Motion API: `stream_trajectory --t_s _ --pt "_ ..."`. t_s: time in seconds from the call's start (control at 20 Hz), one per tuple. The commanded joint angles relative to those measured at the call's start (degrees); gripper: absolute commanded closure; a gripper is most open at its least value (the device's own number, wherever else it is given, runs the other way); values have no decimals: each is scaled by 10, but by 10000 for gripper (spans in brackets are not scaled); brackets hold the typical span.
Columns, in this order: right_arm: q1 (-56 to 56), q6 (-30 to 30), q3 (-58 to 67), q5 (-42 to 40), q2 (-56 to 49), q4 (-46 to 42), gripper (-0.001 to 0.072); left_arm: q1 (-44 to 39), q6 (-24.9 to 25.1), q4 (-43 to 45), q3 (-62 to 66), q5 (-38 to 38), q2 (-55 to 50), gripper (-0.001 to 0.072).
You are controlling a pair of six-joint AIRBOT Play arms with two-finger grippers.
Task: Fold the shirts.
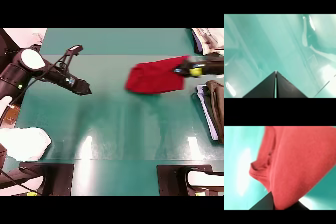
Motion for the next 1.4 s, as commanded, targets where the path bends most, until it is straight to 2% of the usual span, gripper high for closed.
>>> stream_trajectory --t_s 0.0,0.2,0.4,0.6,0.75,0.9,1.05,1.2,1.35 --pt "-143 10 -3 -30 37 -24 697 -52 -2 -4 1 62 0 683" --pt "-225 10 47 -52 0 -24 697 -86 -2 -4 1 96 0 683" --pt "-234 10 144 -43 -55 -20 697 -88 -1 -5 1 104 0 683" --pt "-251 12 236 -30 -70 61 698 -88 -1 -5 1 103 0 683" --pt "-271 12 292 4 -60 62 698 -88 0 -5 1 103 0 683" --pt "-297 12 298 14 -26 59 698 -88 0 -5 1 102 0 683" --pt "-332 12 298 67 -4 58 698 -88 0 -5 0 96 -1 683" --pt "-357 14 285 138 17 -15 697 -88 0 -5 0 84 -2 682" --pt "-383 30 204 149 64 -77 697 -88 0 -5 0 76 -2 683"
